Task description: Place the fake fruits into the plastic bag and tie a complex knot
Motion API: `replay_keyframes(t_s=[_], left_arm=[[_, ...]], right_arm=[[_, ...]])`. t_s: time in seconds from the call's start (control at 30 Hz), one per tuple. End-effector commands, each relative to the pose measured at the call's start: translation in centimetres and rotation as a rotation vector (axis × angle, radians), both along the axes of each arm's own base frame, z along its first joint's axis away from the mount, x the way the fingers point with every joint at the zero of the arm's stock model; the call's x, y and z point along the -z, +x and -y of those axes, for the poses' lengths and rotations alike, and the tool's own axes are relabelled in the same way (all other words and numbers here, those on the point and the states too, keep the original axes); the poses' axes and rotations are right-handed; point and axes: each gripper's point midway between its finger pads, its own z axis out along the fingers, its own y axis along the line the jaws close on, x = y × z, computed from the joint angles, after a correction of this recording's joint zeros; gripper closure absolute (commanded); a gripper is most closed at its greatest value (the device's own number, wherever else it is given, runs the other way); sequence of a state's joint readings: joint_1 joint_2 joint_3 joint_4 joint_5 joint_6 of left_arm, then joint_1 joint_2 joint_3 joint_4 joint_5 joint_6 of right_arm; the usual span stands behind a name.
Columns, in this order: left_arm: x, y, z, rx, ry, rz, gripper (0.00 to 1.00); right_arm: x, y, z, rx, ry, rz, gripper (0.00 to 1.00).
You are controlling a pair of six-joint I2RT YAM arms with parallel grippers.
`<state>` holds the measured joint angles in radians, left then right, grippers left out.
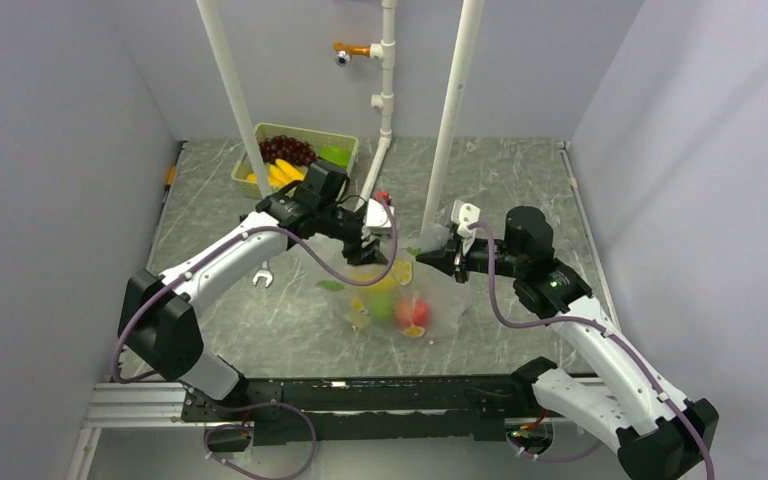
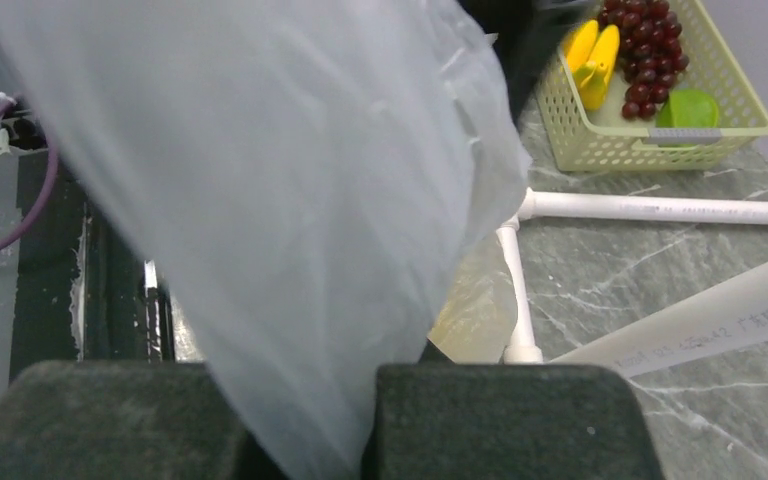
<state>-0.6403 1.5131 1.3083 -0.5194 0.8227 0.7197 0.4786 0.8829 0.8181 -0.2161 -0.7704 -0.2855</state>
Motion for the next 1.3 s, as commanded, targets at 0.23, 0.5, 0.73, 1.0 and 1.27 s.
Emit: replay_keyframes(t_s=[0.23,0.5,0.73,1.0,1.27], left_arm=[[-0.2,-2.3,-2.0,-0.116,-0.083,0.134,1.00],[10.7,-3.6,-3.3,-0.075,0.245,0.439,1.00],[14.4,-4.7,-2.0,0.019,0.344,0.452,1.00],[6.6,-6.2,-1.5,-0.008,0.089,0.201,0.60],[-6.0,-6.1,-1.8,-0.068,-0.221,-0.039,0.24]], right_arm=[[-3.1,5.7,-0.3,0.198,0.104,-0.019,1.00],[5.9,5.8,1.3,0.411,0.019,-0.399,1.00],[13.4,5.8,3.1,0.486,-0.147,-0.459,1.00],[9.5,7.0,1.4,0.358,-0.131,-0.337,1.00],[5.6,3.4,-0.6,0.074,-0.071,-0.186,0.98]])
